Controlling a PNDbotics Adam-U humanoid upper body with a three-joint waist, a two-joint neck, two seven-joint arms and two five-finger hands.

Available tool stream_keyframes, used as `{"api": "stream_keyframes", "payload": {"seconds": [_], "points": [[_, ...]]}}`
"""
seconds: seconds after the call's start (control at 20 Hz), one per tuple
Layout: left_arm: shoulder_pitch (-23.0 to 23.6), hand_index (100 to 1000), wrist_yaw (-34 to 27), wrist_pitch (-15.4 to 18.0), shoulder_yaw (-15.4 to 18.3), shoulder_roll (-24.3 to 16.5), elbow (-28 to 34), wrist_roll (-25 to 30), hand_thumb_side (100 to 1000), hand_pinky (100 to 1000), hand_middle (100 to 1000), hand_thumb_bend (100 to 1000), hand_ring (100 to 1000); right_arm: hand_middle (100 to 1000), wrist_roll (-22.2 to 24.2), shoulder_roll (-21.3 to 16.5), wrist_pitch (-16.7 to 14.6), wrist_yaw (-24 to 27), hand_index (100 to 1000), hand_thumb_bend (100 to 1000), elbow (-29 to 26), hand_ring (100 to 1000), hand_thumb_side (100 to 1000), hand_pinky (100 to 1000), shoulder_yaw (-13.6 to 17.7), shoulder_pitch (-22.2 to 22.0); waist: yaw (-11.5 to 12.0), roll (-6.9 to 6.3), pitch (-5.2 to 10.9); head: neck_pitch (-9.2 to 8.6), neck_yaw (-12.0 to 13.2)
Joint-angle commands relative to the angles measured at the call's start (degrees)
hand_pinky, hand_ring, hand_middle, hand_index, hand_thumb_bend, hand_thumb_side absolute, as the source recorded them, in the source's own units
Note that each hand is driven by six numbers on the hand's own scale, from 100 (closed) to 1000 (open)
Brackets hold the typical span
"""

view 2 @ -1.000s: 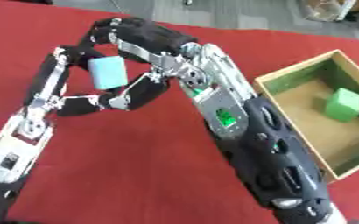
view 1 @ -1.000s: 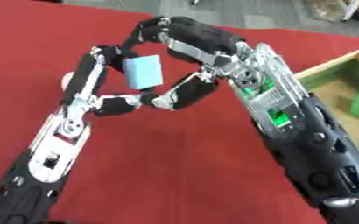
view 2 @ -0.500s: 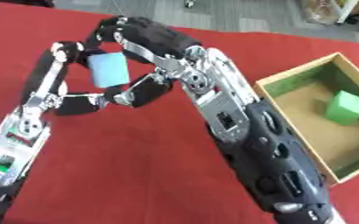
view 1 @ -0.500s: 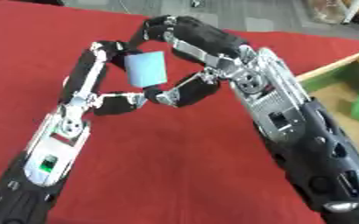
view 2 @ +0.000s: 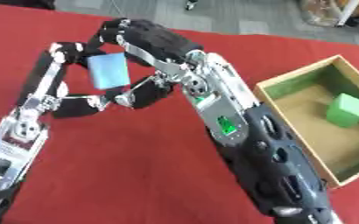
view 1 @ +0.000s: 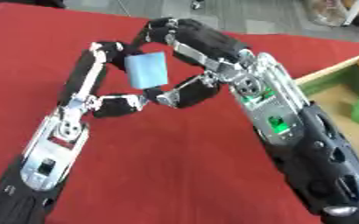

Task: Pick up the objects with one hand, pass them to the other hand, and then place them into the box on the other side of the table.

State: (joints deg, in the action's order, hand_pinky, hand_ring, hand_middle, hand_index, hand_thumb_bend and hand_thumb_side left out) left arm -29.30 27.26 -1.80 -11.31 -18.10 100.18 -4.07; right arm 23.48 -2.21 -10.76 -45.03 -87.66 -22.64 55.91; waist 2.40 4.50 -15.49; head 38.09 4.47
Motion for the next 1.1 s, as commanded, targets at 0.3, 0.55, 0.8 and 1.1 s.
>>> {"api": "stream_keyframes", "payload": {"seconds": [0.3,0.55,0.8,1.1], "points": [[-0.6,443,-2.5,-0.6,0.0,-0.7,2.3,-0.2,100,580,382,100,466,680,-1.2,0.2,-0.2,-1.2,760,420,-0.6,803,120,830,0.6,0.6,0.0,-0.55,0.08,-0.54,-0.4],[-0.6,446,-3.6,-0.4,0.0,-0.6,2.6,0.0,100,579,384,100,466,658,-1.6,0.3,-0.4,-2.0,747,417,-0.6,798,111,828,0.6,0.5,0.0,-0.57,0.03,-0.53,-0.4],[-0.6,449,-4.4,0.0,-0.1,-0.6,2.7,0.2,100,580,385,100,466,638,-1.8,0.4,-0.6,-2.5,731,413,-0.4,792,100,825,0.6,0.4,0.1,-0.53,-0.04,-0.55,-0.5],[-0.7,451,-4.8,0.2,-0.2,-0.6,2.7,0.6,100,582,387,100,467,583,-3.0,0.1,-0.3,-1.5,685,384,-0.5,764,100,807,0.7,0.2,0.2,-0.48,-0.05,-0.64,-0.5]]}}
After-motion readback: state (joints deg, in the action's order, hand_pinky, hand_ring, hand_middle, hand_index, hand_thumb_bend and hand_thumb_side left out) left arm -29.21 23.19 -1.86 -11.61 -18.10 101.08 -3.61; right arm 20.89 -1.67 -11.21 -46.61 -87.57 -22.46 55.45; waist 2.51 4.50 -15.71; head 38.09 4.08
